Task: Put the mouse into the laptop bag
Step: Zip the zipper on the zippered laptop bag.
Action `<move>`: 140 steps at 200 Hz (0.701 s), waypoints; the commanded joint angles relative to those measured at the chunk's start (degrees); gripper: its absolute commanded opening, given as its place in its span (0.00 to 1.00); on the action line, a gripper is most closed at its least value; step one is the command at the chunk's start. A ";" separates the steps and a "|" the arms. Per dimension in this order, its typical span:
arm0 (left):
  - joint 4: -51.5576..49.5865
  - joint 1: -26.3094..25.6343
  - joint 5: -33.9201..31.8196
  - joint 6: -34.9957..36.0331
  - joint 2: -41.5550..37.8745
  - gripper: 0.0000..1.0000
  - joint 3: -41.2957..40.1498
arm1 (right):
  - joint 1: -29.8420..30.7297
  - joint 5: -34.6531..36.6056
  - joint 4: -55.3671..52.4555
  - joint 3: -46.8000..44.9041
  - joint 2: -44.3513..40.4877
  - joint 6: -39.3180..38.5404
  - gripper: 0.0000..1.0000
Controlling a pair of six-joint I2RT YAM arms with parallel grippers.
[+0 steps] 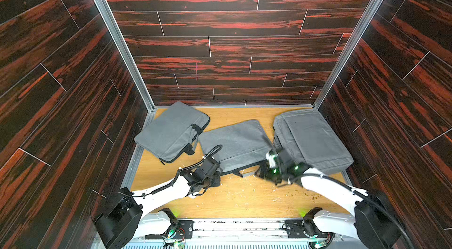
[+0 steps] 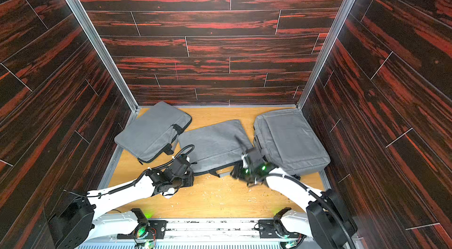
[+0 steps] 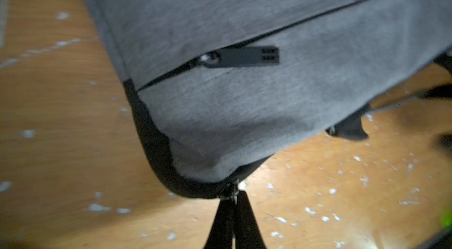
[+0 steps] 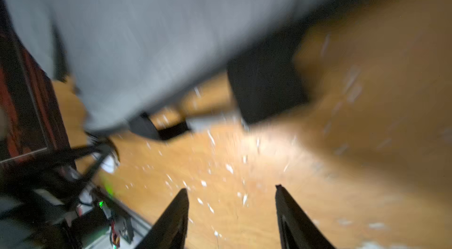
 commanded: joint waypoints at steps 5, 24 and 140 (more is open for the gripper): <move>2.60 -2.69 -0.21 -2.24 0.32 0.00 2.23 | 4.67 0.95 11.61 -1.84 1.08 10.34 0.59; 3.35 -4.78 -0.32 -3.33 1.11 0.00 2.54 | 6.37 0.84 18.54 -3.26 2.86 13.11 0.61; 6.67 -13.21 -0.21 -4.93 7.59 0.00 7.44 | 7.21 -0.77 38.82 -5.05 14.27 20.94 0.55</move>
